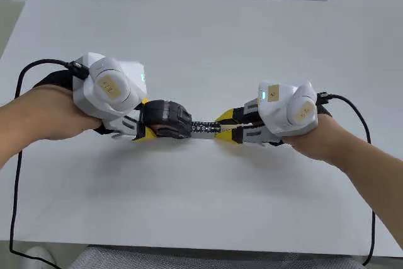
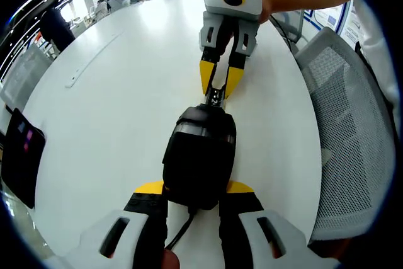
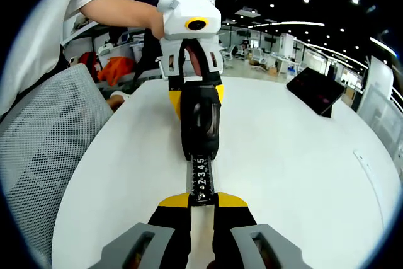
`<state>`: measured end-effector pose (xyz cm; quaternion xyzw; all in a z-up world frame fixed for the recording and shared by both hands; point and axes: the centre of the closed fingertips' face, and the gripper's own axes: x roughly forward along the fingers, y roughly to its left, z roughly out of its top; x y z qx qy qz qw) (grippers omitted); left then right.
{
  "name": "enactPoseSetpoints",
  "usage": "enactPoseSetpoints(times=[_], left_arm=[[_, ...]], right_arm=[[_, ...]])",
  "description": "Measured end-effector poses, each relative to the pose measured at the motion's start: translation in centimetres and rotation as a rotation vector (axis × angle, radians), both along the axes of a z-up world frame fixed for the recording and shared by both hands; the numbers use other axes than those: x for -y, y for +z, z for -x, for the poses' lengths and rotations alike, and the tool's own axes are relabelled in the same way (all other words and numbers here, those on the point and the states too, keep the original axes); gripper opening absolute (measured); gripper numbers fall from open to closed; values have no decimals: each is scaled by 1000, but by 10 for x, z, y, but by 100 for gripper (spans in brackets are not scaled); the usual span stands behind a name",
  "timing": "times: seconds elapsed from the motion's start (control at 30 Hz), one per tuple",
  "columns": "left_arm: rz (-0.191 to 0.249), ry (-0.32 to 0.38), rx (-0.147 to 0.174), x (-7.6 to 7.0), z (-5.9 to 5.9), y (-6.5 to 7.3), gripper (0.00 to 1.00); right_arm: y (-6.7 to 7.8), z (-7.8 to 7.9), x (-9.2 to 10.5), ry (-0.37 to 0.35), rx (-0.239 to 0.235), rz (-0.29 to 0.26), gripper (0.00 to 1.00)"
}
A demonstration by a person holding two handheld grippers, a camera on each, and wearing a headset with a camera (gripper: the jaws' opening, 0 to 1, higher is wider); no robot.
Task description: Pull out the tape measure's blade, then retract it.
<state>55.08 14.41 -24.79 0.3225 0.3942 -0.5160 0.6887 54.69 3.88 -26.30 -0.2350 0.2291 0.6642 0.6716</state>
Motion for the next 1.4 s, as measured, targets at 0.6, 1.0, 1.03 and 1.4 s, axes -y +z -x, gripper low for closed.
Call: enactPoseSetpoints(times=[0.6, 1.0, 1.03, 1.4], left_arm=[[-12, -2, -1, 1, 1, 0, 26], [-18, -2, -1, 2, 0, 0, 26], [-18, -1, -2, 2, 0, 0, 26], [-24, -3, -3, 2, 0, 0, 26]], right_arm=[[-1, 2, 21, 4, 18, 46, 8], [-1, 1, 34, 0, 23, 72, 8], [-1, 1, 36, 1, 25, 76, 8], [-2, 0, 49, -3, 28, 97, 8]])
